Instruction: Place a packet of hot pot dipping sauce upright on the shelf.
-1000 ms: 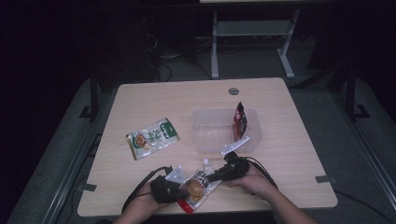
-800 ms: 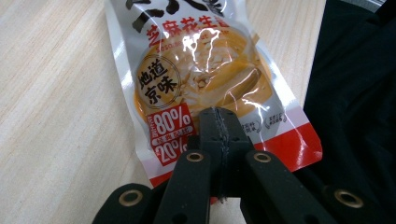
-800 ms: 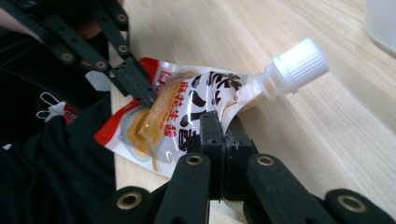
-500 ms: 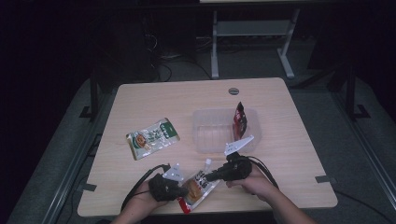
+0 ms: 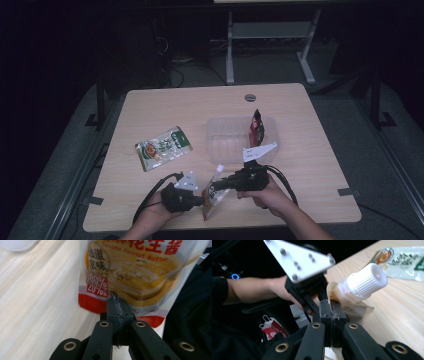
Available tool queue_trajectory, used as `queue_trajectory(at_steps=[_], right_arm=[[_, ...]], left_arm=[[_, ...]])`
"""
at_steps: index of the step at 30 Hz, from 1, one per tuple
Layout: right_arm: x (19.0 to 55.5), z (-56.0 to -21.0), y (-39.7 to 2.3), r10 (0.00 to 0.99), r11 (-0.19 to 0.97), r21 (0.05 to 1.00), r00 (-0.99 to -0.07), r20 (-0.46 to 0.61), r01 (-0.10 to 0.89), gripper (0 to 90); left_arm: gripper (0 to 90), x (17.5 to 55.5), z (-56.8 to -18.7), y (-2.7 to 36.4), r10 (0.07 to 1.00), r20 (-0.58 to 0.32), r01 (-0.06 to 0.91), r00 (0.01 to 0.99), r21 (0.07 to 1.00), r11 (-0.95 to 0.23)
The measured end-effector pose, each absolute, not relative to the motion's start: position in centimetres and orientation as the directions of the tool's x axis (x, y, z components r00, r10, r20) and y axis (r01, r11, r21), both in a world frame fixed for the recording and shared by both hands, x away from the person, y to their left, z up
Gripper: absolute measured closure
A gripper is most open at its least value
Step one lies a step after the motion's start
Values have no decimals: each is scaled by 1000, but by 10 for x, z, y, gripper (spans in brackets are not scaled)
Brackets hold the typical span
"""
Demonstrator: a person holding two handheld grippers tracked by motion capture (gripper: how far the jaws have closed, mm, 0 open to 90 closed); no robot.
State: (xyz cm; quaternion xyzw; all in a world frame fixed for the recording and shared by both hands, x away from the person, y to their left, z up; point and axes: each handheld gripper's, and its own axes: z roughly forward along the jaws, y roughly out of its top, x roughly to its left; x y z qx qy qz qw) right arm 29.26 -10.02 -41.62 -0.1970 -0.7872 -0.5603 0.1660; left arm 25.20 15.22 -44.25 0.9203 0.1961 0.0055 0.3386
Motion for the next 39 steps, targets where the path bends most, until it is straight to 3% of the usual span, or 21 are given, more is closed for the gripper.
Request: queue_trajectory(at_steps=[8, 24, 32, 39], right_arm=[[291, -408, -100, 112, 262, 837, -877, 467, 480, 896], [300, -376, -126, 185, 224, 881, -906, 381, 416, 895], [307, -359, -139, 208, 195, 897, -911, 356, 396, 896], [317, -338, -160, 254, 165, 914, -912, 323, 370, 896]], left_arm=[[898, 252, -441, 154, 373, -116, 357, 921, 637, -684], [879, 255, -438, 169, 384, -127, 371, 914, 640, -672], [817, 255, -439, 171, 389, -133, 379, 912, 638, -670], [677, 257, -442, 171, 405, -130, 393, 905, 620, -679]])
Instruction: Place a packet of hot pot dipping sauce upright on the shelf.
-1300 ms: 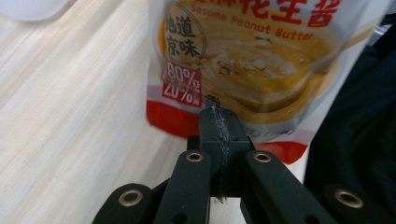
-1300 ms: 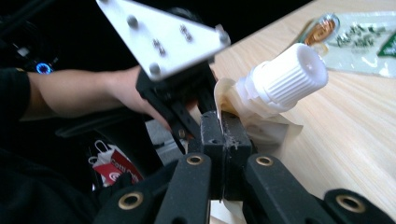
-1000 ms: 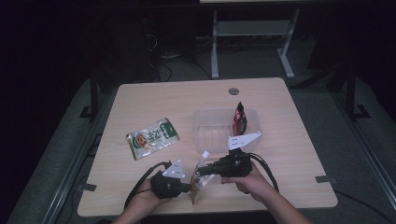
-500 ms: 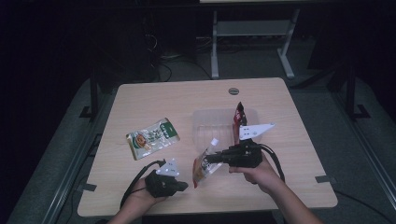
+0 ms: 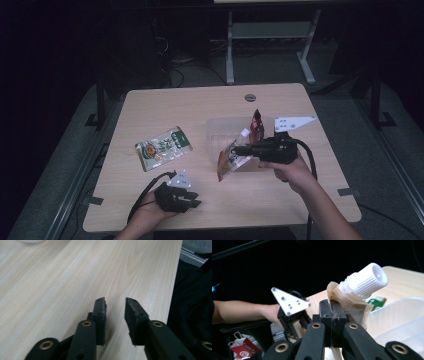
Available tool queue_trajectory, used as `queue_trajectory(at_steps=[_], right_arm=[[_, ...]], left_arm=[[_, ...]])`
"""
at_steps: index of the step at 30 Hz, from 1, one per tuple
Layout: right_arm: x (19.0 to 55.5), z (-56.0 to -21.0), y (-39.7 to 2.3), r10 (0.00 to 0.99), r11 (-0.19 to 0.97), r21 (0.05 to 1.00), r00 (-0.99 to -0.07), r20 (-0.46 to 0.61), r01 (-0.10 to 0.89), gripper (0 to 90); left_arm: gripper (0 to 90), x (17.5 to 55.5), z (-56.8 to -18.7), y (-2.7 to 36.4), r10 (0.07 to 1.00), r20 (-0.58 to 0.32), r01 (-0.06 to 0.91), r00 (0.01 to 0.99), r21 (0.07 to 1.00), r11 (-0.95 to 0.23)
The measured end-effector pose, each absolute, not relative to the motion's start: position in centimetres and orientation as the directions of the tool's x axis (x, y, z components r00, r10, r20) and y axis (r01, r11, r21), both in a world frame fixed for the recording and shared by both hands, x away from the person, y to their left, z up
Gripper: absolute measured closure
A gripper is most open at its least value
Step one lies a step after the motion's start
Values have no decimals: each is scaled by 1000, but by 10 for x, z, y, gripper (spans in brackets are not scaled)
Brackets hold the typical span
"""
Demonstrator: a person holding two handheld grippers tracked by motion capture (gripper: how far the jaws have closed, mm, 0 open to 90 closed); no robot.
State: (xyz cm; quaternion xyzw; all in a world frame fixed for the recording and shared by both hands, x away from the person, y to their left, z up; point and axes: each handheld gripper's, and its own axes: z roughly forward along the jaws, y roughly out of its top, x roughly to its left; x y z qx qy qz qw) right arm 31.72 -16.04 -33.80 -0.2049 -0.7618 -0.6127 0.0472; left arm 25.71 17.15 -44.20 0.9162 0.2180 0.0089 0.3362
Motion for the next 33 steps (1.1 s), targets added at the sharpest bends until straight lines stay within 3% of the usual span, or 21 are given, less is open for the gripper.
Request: queue_trajectory(at_steps=[5, 11, 33], right_arm=[[326, -327, -177, 284, 139, 919, -904, 319, 368, 895], [332, -313, -195, 318, 98, 929, -896, 310, 357, 896], [339, -268, -273, 476, -5, 959, -843, 252, 284, 896]], left_arm=[[578, 259, -443, 172, 427, -138, 412, 894, 627, -661], [527, 260, -443, 174, 429, -131, 410, 894, 630, -660], [515, 261, -444, 175, 444, -140, 424, 885, 636, -645]])
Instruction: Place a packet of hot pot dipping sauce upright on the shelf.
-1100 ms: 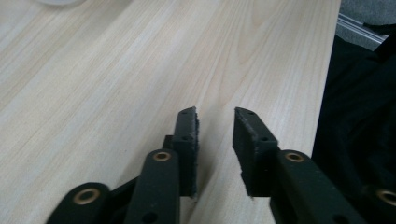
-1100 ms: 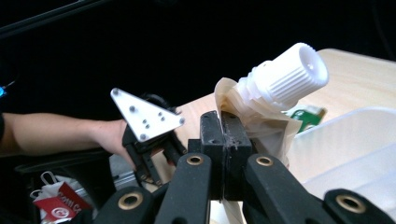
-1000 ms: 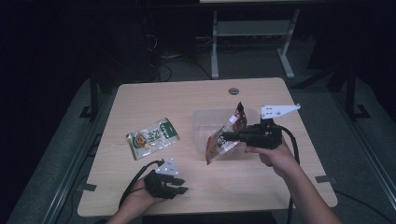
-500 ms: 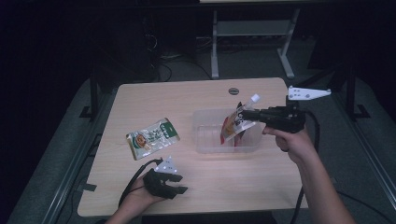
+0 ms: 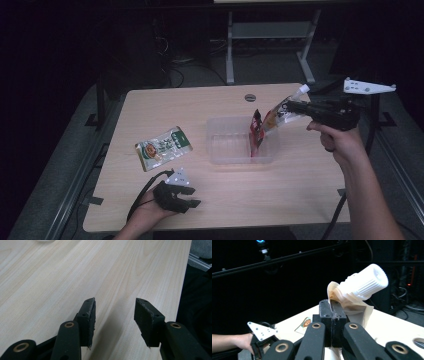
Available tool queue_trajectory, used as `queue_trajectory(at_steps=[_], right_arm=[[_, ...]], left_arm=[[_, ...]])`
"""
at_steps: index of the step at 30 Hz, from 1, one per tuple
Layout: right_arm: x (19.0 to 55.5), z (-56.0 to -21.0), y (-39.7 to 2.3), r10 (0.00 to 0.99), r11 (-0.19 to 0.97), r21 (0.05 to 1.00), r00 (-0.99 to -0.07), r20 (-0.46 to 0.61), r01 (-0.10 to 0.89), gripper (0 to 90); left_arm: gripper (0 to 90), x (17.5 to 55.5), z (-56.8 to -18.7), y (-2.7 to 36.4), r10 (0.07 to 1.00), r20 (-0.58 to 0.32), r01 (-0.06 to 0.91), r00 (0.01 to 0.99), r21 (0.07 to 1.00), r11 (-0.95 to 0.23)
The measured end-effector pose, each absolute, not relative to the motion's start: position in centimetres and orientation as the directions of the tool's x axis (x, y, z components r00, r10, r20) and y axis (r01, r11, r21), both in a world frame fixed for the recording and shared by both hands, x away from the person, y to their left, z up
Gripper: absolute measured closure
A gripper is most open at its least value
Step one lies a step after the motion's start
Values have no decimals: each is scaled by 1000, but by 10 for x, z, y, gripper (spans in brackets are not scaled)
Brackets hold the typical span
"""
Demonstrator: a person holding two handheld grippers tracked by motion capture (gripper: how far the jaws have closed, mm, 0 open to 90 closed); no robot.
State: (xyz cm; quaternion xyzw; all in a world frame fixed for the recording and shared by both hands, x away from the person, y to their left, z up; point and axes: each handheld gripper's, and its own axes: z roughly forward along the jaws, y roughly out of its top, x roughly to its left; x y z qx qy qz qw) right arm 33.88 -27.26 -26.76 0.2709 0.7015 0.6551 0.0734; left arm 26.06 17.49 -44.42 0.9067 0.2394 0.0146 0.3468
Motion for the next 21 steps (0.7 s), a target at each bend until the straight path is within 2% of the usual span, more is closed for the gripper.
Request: queue_trajectory(at_steps=[10, 21], right_arm=[[353, -285, -300, 524, -10, 944, -802, 287, 331, 896], [373, -303, -298, 487, 52, 925, -819, 304, 375, 896]], left_arm=[[515, 261, -445, 175, 446, -140, 426, 884, 633, -646], [515, 261, -445, 176, 449, -138, 428, 883, 629, -649]])
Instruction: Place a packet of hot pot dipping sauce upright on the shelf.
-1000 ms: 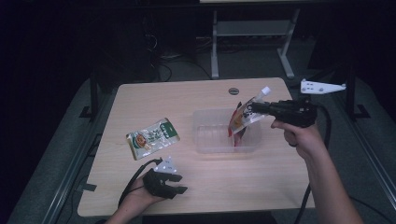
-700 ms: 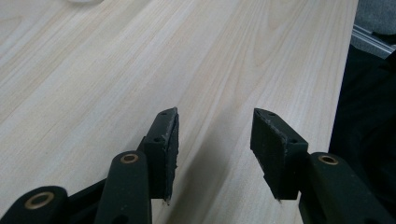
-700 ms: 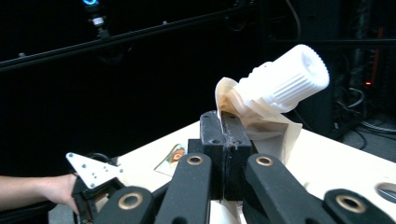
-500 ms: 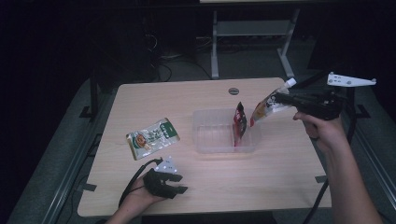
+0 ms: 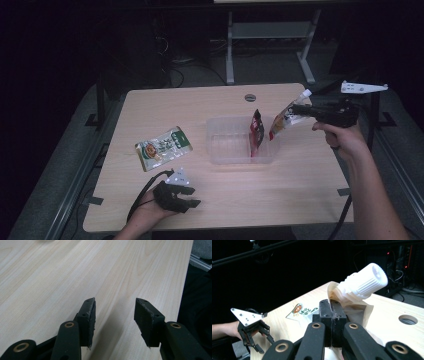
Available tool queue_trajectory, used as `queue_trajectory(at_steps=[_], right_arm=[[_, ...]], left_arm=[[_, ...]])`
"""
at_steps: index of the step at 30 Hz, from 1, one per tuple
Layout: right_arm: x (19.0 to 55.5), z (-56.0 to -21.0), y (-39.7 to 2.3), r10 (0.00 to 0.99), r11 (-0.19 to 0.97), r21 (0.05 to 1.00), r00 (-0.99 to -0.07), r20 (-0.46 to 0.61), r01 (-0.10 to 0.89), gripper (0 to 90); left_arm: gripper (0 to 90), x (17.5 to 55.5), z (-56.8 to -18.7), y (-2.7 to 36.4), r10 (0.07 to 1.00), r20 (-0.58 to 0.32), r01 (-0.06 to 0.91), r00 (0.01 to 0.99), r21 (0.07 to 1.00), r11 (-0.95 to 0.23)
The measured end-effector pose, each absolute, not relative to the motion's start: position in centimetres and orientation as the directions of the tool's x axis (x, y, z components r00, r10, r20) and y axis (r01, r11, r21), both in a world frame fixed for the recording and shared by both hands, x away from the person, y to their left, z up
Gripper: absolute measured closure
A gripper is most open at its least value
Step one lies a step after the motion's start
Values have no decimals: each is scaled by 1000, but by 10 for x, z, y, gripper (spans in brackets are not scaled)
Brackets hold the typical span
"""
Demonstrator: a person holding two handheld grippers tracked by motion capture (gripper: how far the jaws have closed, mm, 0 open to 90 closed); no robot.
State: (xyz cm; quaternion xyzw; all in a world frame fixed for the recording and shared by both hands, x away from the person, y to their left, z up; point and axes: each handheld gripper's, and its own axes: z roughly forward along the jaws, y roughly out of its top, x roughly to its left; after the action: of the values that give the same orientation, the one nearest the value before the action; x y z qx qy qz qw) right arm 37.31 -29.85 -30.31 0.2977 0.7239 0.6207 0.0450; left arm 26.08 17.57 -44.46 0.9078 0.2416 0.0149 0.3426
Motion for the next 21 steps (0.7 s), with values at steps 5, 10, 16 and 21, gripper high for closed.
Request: queue_trajectory(at_steps=[5, 10, 16, 21], right_arm=[[381, -312, -292, 485, 70, 914, -814, 318, 399, 895], [387, -321, -291, 491, 87, 900, -805, 333, 426, 895], [388, -330, -296, 513, 110, 884, -788, 341, 454, 895], [388, -337, -301, 538, 132, 871, -772, 338, 473, 894]], left_arm=[[515, 260, -445, 176, 453, -145, 434, 879, 633, -641], [515, 260, -445, 176, 452, -145, 433, 880, 633, -642], [515, 260, -445, 176, 449, -143, 431, 882, 630, -646], [515, 260, -445, 175, 445, -145, 430, 884, 627, -650]])
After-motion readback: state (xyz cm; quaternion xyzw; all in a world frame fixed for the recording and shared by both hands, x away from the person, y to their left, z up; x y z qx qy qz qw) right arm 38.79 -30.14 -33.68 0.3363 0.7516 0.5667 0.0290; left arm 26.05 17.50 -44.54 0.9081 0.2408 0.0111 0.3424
